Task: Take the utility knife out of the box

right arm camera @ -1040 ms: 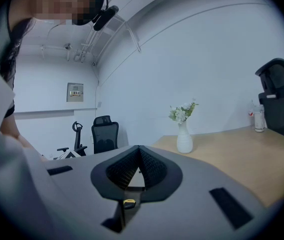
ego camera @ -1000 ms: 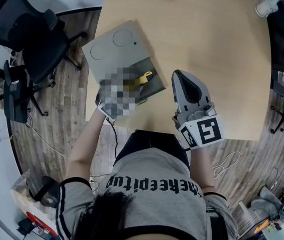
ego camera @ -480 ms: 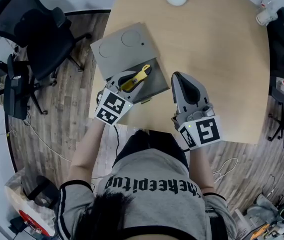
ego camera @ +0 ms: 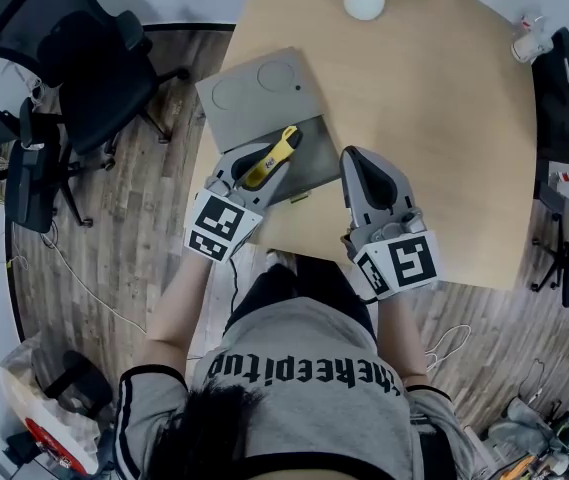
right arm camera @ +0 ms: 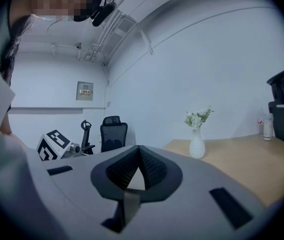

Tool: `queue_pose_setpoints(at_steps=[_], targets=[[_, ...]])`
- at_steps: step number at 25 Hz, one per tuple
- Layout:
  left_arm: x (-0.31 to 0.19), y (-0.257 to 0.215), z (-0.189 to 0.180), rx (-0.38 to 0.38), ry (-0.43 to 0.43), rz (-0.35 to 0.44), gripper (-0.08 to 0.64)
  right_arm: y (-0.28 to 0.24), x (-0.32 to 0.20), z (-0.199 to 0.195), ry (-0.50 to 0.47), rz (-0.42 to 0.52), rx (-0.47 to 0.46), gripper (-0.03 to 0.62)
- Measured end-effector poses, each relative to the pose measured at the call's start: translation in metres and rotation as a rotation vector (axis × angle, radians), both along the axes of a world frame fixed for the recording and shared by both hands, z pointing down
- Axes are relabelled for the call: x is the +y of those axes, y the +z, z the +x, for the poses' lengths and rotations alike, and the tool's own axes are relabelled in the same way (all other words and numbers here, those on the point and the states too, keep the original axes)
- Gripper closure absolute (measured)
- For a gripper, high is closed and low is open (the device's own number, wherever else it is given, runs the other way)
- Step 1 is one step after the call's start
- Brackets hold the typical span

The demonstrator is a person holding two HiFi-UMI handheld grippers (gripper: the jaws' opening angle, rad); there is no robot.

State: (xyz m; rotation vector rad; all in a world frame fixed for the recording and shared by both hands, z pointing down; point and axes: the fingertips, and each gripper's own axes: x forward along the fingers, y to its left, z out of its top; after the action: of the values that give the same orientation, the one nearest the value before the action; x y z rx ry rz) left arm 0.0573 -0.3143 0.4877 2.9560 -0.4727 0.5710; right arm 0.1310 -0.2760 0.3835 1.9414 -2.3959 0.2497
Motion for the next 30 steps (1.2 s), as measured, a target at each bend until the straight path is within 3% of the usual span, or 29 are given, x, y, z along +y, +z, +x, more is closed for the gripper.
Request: queue_pose_setpoints(at_steps=[21,30], targets=[[0.026,-0.099,-0.064,0.292,-0.150,0.094,0.430,-0.022,0.025,-0.061,-0.029,0.047,0.045,0.587],[0.048,-0.130,-0.092,0.381,-0.196,0.140,0.430,-0.037,0.043,-0.088,-0.048,0.076,0.068,0.586]])
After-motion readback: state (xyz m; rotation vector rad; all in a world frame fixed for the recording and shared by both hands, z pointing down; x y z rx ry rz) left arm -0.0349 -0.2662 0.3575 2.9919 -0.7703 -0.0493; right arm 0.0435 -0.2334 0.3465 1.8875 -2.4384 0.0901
